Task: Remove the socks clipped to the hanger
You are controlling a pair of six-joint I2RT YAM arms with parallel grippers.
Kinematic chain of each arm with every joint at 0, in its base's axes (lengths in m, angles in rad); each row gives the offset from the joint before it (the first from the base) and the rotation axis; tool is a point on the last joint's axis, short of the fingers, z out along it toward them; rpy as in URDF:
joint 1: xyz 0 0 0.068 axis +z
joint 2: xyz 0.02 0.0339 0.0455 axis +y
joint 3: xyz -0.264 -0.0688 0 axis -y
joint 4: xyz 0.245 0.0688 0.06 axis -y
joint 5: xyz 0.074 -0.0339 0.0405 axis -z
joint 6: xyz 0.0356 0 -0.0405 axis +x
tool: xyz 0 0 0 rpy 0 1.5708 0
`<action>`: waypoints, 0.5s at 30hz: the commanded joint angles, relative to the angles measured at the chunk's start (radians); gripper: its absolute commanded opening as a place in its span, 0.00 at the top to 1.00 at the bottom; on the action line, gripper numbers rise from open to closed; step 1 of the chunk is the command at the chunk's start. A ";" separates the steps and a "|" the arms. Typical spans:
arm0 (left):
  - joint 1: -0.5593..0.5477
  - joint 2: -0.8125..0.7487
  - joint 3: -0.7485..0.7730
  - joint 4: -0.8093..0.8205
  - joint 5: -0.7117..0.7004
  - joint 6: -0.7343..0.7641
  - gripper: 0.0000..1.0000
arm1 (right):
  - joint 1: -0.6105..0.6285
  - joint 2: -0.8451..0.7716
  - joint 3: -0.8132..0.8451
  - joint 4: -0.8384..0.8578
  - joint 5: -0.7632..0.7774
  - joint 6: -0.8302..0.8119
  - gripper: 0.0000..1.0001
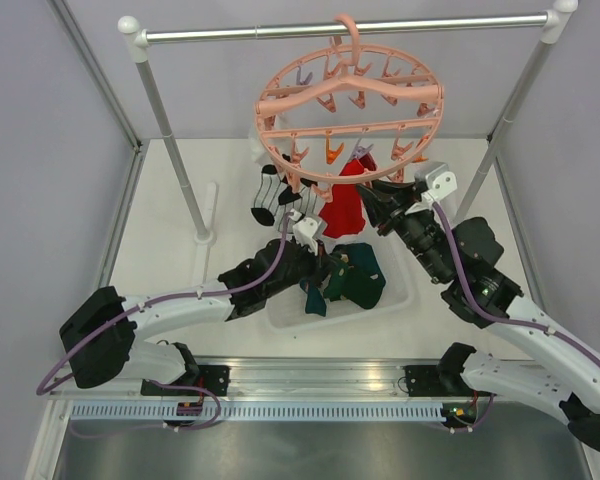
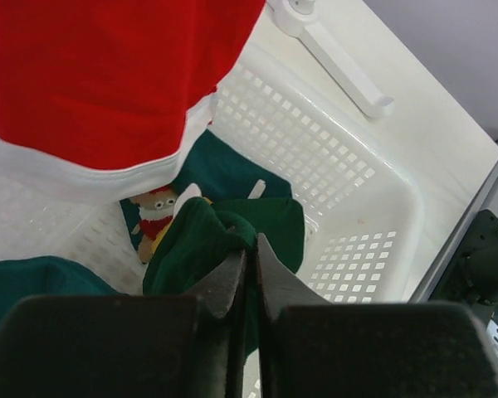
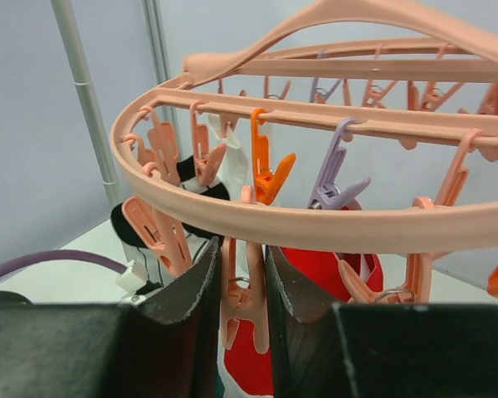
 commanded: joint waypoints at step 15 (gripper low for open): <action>-0.005 -0.031 -0.018 0.003 -0.024 0.029 0.46 | 0.002 -0.081 0.012 -0.041 0.255 -0.037 0.91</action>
